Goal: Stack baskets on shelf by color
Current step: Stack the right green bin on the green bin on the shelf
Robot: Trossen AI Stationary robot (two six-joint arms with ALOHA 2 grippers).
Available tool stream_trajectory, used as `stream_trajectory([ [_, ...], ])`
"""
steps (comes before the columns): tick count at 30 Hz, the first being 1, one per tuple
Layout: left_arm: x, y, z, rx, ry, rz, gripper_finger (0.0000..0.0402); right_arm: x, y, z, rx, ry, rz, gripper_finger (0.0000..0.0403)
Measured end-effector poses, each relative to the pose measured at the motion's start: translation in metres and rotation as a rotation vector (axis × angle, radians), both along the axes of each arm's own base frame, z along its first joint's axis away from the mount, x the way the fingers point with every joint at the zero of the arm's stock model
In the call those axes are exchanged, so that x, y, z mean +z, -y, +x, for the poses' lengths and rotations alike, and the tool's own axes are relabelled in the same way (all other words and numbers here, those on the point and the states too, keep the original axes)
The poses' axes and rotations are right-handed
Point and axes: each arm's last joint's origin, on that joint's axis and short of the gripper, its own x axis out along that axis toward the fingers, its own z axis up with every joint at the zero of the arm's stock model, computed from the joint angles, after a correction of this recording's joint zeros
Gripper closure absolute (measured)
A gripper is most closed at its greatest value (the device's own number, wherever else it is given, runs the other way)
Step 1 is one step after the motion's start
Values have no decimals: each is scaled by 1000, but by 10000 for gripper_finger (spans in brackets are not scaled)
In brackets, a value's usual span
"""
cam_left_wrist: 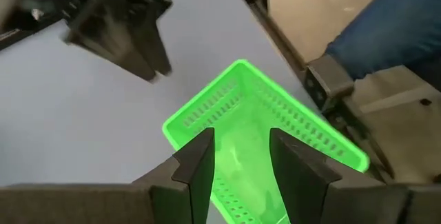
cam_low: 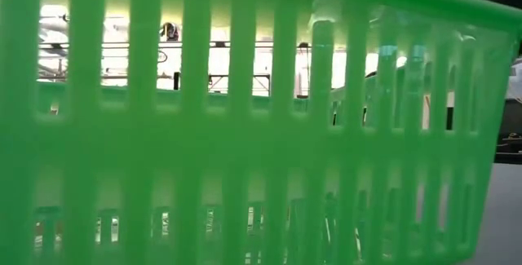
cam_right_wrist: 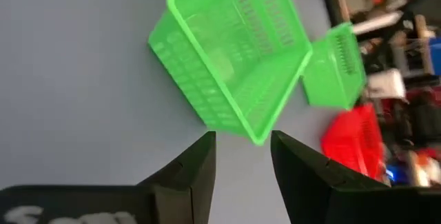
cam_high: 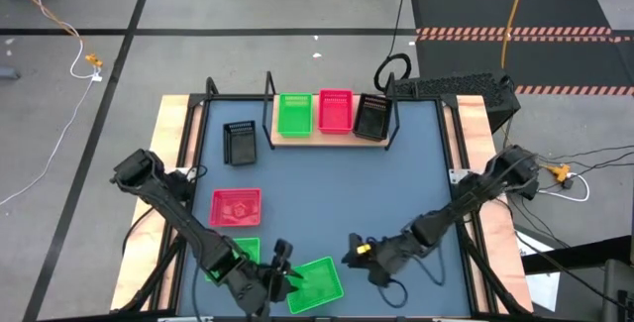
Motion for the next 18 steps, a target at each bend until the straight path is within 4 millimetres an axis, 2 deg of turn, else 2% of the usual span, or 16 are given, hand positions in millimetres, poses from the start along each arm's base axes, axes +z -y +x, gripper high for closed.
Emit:
stream_trajectory([
  [5,-2,-5,1,63,-8,15,259,-7,-3,29,99,-19,-71,271],
  [11,-7,-12,0,111,-67,33,259,-20,-7,50,178,-53,-215,271],
  [15,-11,-19,-2,143,-119,67,259,-32,-6,61,193,-103,-147,279],
  [18,-13,-27,-3,215,-135,121,259,-38,-2,65,186,-142,-102,316],
])
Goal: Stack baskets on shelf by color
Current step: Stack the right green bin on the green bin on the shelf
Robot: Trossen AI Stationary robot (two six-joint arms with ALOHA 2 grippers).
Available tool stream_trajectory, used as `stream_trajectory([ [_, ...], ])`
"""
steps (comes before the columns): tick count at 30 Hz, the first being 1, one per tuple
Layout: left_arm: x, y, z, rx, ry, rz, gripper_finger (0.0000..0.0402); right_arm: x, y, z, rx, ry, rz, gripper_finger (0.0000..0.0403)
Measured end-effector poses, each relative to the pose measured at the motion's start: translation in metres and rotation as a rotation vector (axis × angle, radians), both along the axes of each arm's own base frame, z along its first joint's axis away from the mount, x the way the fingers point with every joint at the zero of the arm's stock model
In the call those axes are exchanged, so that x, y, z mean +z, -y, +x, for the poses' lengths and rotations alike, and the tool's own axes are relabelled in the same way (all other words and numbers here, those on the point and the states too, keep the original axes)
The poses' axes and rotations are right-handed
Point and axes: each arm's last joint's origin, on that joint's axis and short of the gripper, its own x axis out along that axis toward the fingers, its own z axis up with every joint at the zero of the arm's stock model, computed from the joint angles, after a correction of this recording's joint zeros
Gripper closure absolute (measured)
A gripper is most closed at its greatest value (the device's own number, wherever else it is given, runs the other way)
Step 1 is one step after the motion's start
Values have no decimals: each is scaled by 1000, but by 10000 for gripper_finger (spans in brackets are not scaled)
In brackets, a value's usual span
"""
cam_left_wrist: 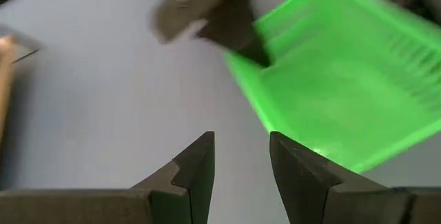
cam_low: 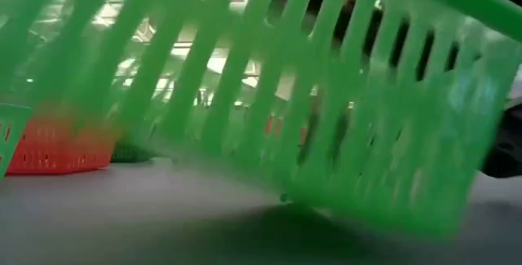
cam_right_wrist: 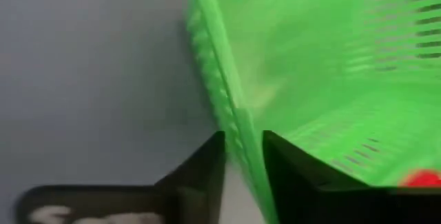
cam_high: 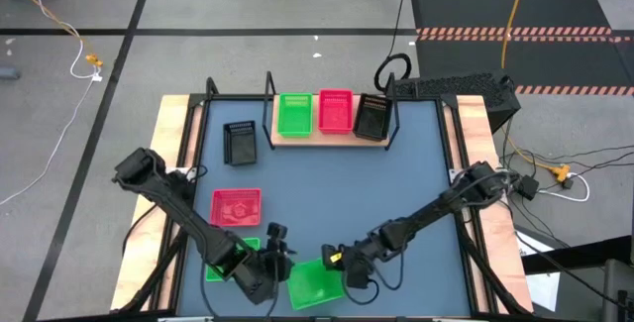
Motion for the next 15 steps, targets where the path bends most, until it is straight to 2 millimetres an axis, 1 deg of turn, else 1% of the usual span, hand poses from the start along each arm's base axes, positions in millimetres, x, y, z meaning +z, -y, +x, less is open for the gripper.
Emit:
stream_trajectory([
  [1,0,-5,0,45,0,13,259,-1,2,0,-12,-15,0,336],
  [3,2,-15,-5,139,-12,70,259,-1,7,1,-23,-29,-5,380],
  [4,4,-23,-9,188,-20,111,259,2,10,0,-18,-36,-22,391],
  [6,9,-39,-14,282,-25,207,259,8,19,0,-14,-40,-51,394],
  [8,15,-57,-27,363,-52,343,259,18,31,2,-20,-26,-71,398],
  [10,27,-79,-37,460,-46,444,259,32,49,7,-57,6,-71,400],
  [12,42,-100,-52,553,-24,509,259,48,70,11,-115,50,-57,401],
  [15,57,-128,-76,661,72,514,259,73,107,16,-237,128,-13,401],
])
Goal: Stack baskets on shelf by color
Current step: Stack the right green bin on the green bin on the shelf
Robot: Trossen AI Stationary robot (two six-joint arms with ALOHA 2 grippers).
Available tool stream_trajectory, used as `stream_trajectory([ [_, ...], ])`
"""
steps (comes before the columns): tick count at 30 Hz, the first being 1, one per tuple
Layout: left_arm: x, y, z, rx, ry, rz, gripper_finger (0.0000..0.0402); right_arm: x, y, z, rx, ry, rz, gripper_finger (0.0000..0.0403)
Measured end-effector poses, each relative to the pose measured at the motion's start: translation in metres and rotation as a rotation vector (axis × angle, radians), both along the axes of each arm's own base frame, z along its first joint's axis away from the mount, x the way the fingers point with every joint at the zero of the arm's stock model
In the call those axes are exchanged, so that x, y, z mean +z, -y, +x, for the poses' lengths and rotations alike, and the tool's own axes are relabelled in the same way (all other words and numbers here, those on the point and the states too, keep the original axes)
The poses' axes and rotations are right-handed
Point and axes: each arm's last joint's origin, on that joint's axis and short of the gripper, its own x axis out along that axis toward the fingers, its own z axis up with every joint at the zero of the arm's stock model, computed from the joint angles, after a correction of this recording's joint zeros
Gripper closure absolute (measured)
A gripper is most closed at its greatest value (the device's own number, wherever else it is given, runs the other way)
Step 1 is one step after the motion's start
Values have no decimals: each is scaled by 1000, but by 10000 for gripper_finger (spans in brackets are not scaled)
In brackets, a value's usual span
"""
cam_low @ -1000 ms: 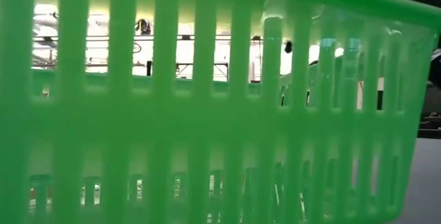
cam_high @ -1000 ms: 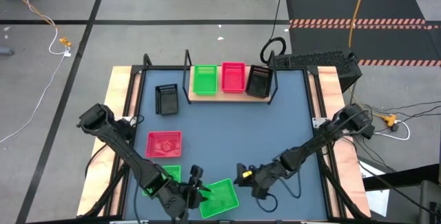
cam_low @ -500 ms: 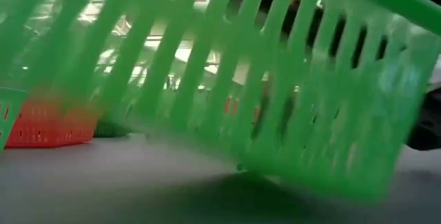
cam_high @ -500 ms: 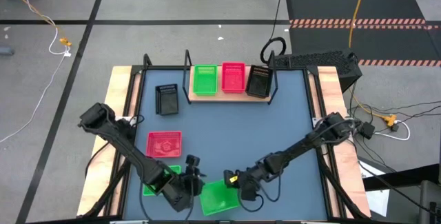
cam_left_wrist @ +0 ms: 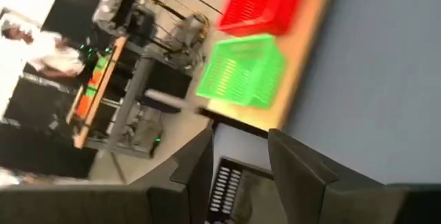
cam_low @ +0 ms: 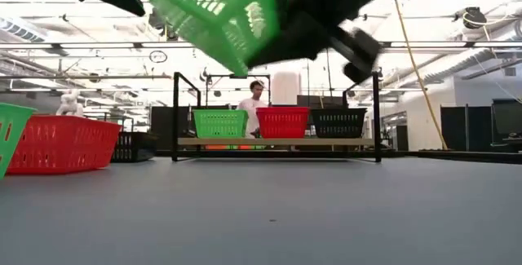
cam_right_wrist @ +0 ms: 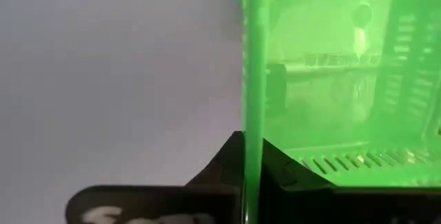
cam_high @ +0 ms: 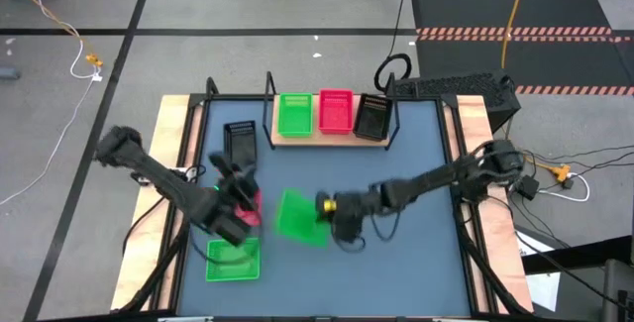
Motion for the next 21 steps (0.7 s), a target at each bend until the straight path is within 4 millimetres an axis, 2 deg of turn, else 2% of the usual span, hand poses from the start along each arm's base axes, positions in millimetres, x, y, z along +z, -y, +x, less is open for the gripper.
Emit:
stream_trajectory([
  [4,2,-25,-35,45,168,-75,259,30,46,3,-326,139,183,402],
  [6,-3,-34,-47,68,275,-144,259,42,66,4,-506,200,346,402],
  [8,-11,-38,-56,89,389,-245,259,53,81,5,-607,193,504,402],
  [11,-26,-38,-56,91,547,-406,259,68,99,7,-711,148,594,402],
  [14,-39,-33,-49,23,580,-510,259,91,111,16,-760,182,594,402],
  [18,-45,-28,-41,-62,577,-507,259,122,133,32,-833,221,590,402],
  [21,-43,-31,-37,-65,593,-487,259,129,155,45,-907,180,593,402],
])
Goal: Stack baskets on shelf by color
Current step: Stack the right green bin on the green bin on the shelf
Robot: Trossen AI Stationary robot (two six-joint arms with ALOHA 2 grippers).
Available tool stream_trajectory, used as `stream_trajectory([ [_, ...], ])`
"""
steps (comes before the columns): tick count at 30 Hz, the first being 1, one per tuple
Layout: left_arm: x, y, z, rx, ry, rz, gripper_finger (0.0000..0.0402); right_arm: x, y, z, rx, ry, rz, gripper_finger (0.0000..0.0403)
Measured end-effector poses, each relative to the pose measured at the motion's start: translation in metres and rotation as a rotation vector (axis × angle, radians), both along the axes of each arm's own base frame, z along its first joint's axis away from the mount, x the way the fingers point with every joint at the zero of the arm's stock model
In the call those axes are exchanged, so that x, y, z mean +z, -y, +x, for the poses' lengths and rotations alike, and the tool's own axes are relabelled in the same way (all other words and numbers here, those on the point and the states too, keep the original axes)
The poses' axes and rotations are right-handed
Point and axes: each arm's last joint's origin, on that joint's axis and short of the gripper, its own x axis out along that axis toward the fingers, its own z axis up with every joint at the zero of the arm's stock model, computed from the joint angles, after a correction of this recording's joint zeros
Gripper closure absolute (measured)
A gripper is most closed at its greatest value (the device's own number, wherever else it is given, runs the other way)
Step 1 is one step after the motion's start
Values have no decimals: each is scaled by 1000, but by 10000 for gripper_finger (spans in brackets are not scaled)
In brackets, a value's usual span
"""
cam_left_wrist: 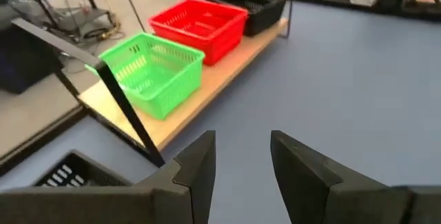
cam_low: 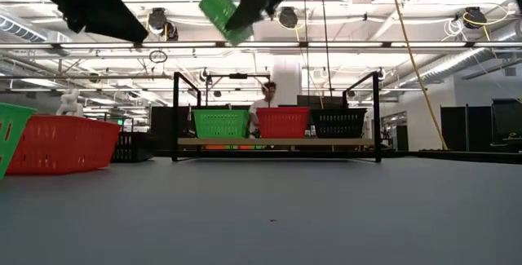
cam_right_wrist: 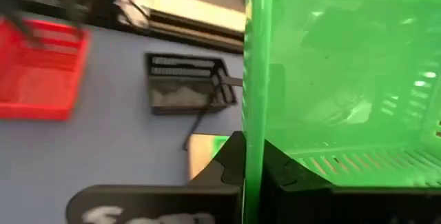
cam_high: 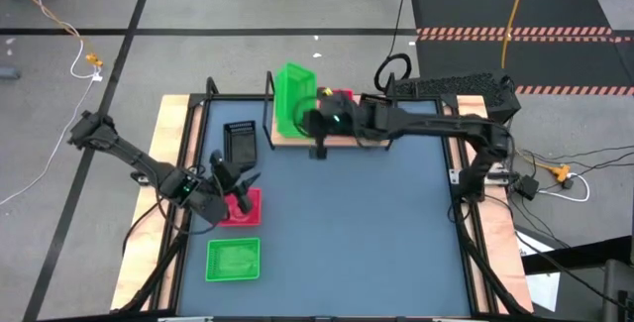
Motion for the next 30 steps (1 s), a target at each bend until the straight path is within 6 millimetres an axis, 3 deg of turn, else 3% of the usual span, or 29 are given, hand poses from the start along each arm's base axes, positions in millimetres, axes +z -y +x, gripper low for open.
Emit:
stream_trajectory([
  [4,4,-7,3,34,11,40,259,-11,29,19,-13,-45,58,403],
  [9,4,-17,6,53,-40,87,259,-53,57,36,-63,-115,144,403],
  [13,4,-25,8,70,-79,129,259,-79,69,44,-102,-157,179,403],
  [30,-4,-40,6,113,-167,57,259,-99,84,38,-152,-198,216,379],
])
